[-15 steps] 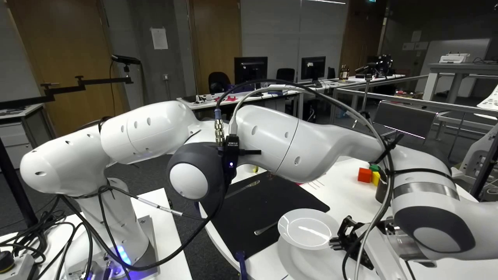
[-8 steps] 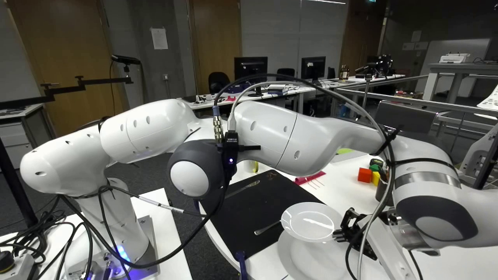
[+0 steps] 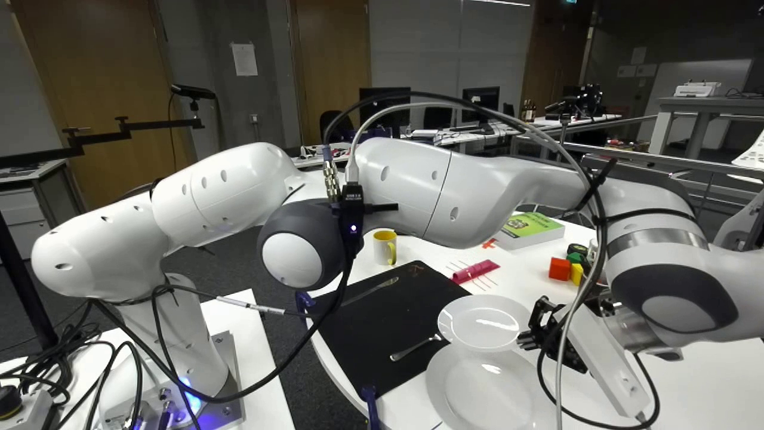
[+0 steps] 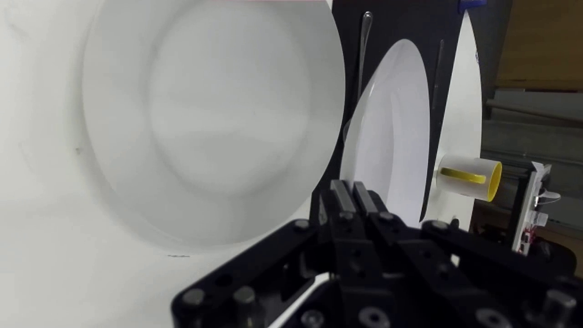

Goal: Place the smaller white plate on the black mat between the fork and knife

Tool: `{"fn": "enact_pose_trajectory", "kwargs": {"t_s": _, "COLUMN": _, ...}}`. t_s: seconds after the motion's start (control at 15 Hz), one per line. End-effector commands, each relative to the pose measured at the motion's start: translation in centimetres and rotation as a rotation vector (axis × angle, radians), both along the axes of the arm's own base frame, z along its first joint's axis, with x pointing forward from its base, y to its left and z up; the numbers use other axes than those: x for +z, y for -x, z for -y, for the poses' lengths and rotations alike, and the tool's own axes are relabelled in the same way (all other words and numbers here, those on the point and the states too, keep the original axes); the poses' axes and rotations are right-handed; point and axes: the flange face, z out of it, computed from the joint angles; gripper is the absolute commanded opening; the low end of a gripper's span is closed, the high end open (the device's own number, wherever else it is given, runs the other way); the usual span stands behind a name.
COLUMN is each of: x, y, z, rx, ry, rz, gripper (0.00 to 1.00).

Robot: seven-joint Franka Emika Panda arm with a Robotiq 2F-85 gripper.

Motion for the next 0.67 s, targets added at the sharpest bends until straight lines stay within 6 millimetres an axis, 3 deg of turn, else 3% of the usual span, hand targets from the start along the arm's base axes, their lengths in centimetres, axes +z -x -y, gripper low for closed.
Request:
{"fn": "enact_pose_trajectory", "kwargs": {"t_s": 0.0, "x": 4.4, "y": 0.1, "z": -0.9, "rx": -0.007, "ry": -0.012, "rz": -0.015, "gripper": 0.01}}
{"fn": "enact_pose_trajectory", "kwargs": {"t_s": 0.33, "x": 8.2, "y": -0.5, "z": -1.7, "rx": -0.042, "ry": 0.027, "rz": -0.013, "gripper": 0.01}}
{"fn": "enact_pose_trajectory", "kwargs": {"t_s": 0.6, "x": 9.1, "y": -0.7, "z": -3.3, "rx": -0.088, "ry": 0.061, "rz": -0.066, "gripper": 0.01}}
